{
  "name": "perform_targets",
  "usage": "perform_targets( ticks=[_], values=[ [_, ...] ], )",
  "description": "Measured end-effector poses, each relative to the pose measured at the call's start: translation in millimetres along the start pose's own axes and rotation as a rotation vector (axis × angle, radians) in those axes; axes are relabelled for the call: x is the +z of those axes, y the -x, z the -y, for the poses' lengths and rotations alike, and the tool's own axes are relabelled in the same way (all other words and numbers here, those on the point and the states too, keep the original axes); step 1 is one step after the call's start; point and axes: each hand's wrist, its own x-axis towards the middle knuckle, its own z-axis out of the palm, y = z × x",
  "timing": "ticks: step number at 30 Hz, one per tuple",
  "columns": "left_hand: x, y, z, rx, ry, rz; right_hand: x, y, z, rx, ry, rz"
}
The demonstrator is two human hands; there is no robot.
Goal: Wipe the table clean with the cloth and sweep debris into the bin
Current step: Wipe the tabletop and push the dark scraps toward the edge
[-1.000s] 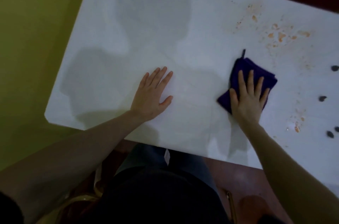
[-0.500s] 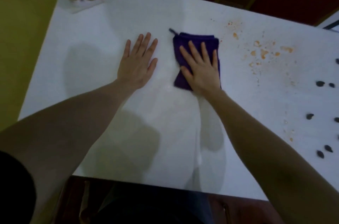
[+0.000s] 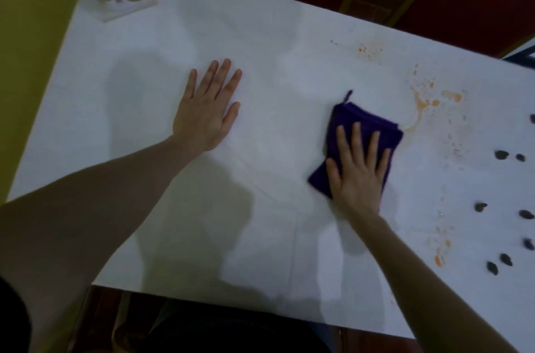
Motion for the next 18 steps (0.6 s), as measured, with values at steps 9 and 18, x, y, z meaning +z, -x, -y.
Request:
perform_targets(
  ticks=[9,18],
  values=[
    [-2,0,-3,-0.012,-0.01,-0.029,-6,-119,89,-0.339,0.021,0.055],
    [-1,1,-1,0.014,0.008,-0.052,-32,-199,-7,0.03,-0.027,0.009]
  ],
)
